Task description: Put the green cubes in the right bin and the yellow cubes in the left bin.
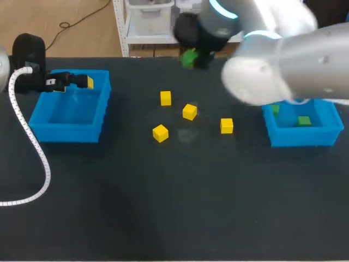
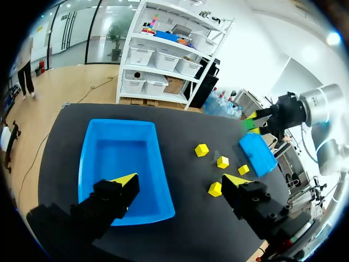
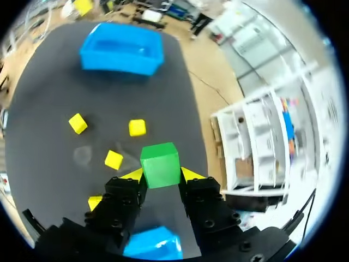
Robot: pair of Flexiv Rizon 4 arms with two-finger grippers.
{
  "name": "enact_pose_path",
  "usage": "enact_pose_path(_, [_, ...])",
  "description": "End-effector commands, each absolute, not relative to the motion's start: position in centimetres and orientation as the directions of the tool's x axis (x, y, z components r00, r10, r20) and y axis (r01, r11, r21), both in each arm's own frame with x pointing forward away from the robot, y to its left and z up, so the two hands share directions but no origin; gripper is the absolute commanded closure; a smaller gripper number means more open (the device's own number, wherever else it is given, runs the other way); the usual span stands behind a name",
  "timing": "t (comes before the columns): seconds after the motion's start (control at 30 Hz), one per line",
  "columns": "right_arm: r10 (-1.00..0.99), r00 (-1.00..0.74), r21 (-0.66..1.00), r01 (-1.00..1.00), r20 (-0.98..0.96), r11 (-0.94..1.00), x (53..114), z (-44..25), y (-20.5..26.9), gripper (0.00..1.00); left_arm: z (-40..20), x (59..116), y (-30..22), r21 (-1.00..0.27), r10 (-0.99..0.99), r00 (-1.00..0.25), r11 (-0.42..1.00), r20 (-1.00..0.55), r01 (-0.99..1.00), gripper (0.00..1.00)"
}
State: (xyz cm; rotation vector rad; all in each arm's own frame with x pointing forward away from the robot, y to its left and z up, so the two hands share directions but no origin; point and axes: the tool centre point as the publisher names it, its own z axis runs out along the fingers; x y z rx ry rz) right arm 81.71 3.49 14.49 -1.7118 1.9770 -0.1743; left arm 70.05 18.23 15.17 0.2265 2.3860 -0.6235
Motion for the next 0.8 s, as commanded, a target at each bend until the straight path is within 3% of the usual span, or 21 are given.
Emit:
enact_pose_path(0.03, [-0.796,-0.3,-0.421,-0.721,-0.526,0.55,79.0,16.6,-2.6,1.0,15.0,70.0,18.4,-0.382,0.001,-0.768,0.867,-0.641,0.319,0.0])
enact_pose_path(0.33, [-0.489,-0.529,-0.215,-0.496,-0.694,0.842,78.0,15.4,-10.5,1.0,15.0,70.0,18.4,-0.382,0.001,-0.768,0.867,-0.641,0.319,0.0])
enact_pose_path(0.8, [-0.166,-0.701,0.0,-0.231,-0.694,0.973,75.3,10.8,-16.9,1.0,15.0,70.0,18.4,-0.382,0.001,-0.768,0.867,-0.641,0.319,0.0])
